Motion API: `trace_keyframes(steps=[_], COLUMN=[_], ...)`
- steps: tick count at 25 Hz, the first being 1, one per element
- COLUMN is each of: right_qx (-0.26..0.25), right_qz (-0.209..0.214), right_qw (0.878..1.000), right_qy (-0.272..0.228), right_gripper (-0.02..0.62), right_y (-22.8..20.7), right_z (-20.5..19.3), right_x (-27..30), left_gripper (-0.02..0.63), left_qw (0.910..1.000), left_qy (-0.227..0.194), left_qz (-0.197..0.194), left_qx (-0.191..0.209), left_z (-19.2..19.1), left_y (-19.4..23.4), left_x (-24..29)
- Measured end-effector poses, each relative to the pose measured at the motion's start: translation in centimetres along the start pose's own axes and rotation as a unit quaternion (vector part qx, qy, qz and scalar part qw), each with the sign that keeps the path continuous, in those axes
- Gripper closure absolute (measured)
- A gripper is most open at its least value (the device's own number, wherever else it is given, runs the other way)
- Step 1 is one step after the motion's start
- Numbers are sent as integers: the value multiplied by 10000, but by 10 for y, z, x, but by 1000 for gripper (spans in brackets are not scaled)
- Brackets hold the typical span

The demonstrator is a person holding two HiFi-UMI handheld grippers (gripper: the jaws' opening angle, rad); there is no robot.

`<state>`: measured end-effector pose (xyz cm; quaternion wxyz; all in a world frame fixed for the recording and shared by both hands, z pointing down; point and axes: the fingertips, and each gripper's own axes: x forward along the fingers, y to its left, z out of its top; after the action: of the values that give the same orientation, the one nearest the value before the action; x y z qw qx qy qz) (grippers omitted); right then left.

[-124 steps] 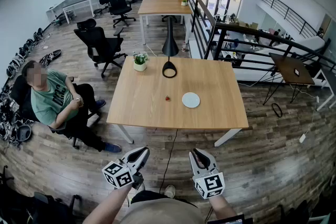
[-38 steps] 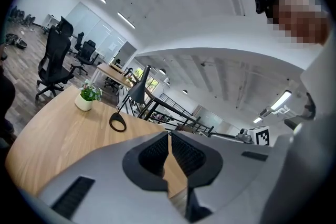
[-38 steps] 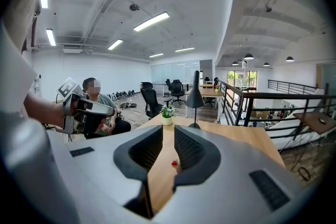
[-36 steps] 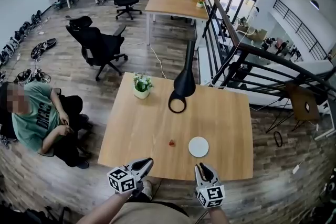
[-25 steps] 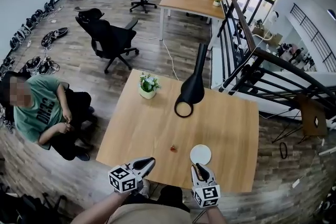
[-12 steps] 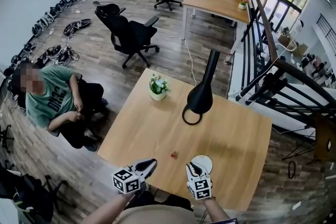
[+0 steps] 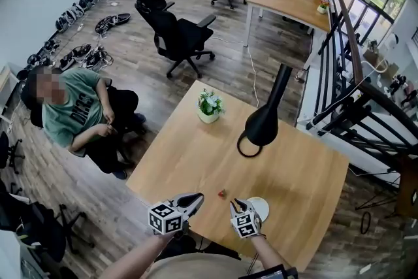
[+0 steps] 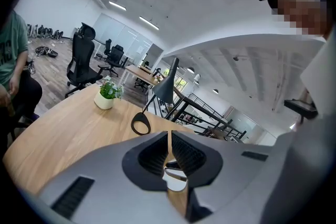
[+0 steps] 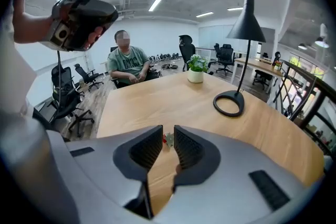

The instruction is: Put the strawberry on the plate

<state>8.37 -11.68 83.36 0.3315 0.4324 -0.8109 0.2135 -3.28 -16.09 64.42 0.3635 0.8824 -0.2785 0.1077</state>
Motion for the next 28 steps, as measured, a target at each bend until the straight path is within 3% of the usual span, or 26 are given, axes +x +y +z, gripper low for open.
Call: trace_keyframes(steps=[17, 28], right_qx=[24, 30], right_qz=[441, 452], right_qw=[9973, 9950], right_qy=[581, 895], right_gripper=[537, 531], right_y=[7, 13], right_z=[-21, -30], right_x=[88, 119], left_gripper=[601, 601], left_qw=[9992, 9982], left_qy=[229, 226], left_qz=[265, 500], left_qx=[-174, -240], left_z=[-11, -16], left_y=[16, 26], left_x=[10, -6])
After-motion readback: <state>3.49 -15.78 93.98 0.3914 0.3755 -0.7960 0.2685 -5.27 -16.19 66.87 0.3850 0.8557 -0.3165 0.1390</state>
